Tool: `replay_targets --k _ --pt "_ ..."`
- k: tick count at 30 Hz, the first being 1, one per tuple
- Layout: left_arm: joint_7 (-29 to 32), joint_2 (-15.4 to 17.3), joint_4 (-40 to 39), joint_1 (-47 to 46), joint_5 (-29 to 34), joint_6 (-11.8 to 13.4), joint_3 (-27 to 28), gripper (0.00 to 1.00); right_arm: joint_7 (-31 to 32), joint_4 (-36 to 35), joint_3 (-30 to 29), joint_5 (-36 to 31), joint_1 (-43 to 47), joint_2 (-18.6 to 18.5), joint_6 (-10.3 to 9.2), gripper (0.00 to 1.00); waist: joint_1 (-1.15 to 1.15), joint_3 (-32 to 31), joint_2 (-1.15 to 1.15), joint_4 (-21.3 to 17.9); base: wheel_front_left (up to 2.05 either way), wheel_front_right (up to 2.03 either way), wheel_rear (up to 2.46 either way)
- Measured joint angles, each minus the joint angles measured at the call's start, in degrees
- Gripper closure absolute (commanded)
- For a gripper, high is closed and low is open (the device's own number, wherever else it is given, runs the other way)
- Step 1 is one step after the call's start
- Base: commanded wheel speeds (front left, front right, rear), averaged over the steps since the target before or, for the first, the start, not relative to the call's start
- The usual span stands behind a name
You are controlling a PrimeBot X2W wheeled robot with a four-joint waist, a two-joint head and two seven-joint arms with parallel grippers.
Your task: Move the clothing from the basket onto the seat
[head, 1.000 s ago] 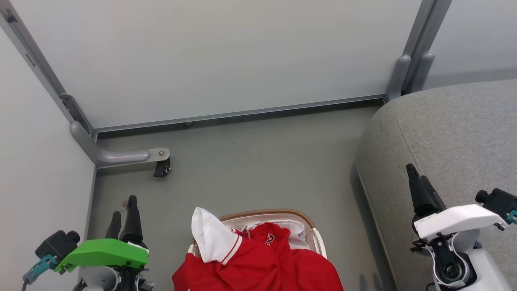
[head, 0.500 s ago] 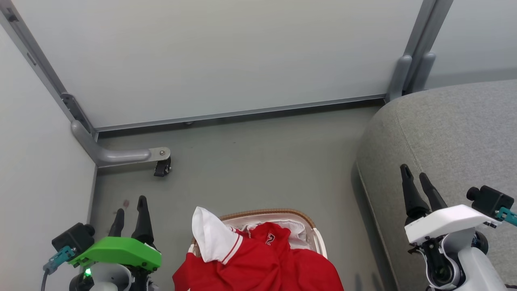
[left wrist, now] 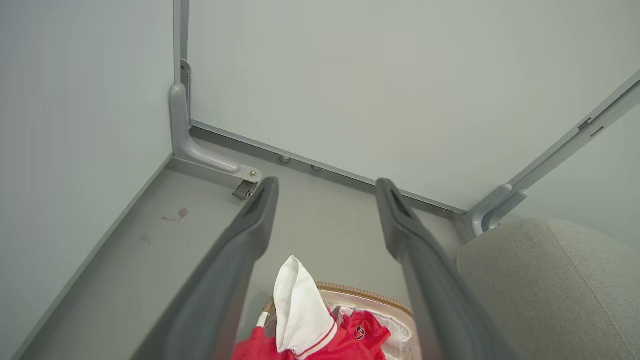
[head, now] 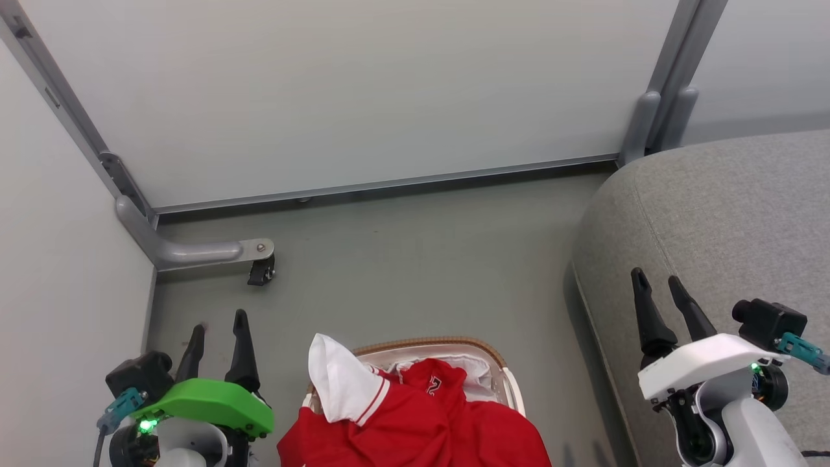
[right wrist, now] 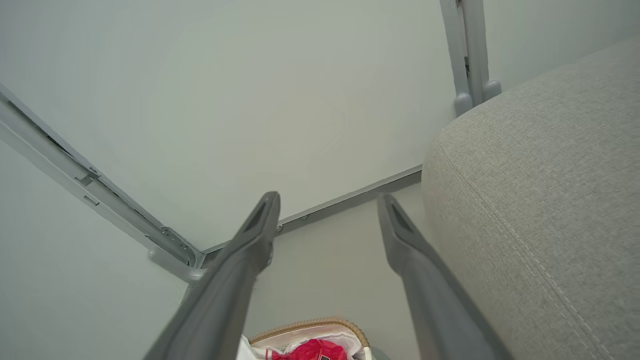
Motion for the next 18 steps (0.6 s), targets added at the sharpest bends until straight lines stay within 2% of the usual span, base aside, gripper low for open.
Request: replay_targets --k 18 --pt "-2.7 -0.2 -0.4 0.2 9.8 1.3 -1.2 0.0 -2.6 -1.5 0.0 -10.8 -0.2 0.7 0.01 0.0 0.0 0.1 0.0 -0.2 0.0 0.0 0.0"
